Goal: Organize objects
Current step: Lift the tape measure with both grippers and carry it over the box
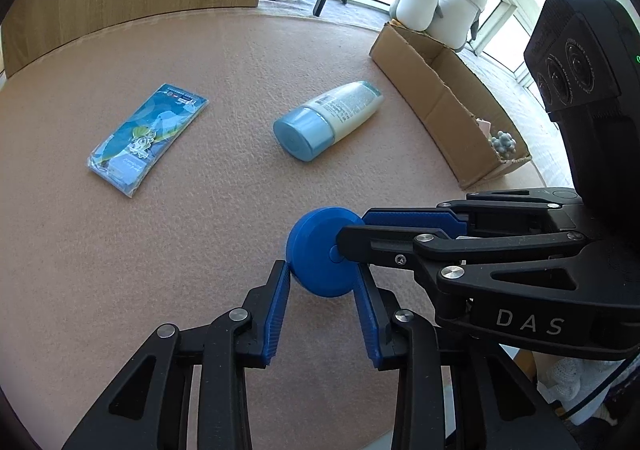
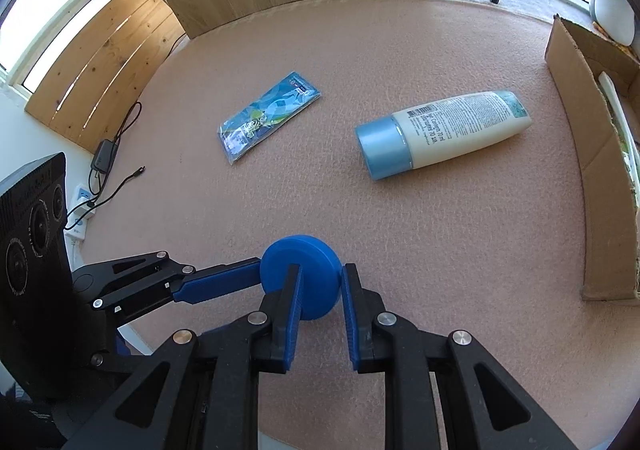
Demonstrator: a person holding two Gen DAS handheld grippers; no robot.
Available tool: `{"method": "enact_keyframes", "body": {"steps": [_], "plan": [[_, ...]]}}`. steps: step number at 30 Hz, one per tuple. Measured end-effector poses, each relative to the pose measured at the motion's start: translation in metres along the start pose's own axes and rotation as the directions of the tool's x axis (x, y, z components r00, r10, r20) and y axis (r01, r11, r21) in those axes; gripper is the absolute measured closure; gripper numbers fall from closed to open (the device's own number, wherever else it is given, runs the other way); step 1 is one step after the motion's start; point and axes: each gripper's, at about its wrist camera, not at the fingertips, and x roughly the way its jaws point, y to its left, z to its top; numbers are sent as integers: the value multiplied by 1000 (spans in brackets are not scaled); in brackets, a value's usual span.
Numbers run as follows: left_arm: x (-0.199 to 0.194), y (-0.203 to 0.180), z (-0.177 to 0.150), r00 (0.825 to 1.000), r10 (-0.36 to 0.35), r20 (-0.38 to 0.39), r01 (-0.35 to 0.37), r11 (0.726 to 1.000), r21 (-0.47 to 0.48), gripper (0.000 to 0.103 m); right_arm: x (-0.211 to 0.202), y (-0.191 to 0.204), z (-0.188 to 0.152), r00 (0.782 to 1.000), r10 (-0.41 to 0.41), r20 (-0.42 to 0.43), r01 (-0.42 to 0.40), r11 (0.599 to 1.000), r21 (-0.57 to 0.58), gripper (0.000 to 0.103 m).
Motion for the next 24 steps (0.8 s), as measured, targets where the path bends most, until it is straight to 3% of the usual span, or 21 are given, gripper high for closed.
{"method": "enact_keyframes", "body": {"steps": [11, 24], "plan": [[-7, -50, 48, 997, -38, 73, 31, 994, 102, 68, -59, -29, 17, 987, -80, 138, 78, 997, 24, 85], [25, -126, 113, 990, -101, 101, 78, 974, 211, 68, -110, -102, 26, 956, -168, 242, 142, 982, 122, 85]]}}
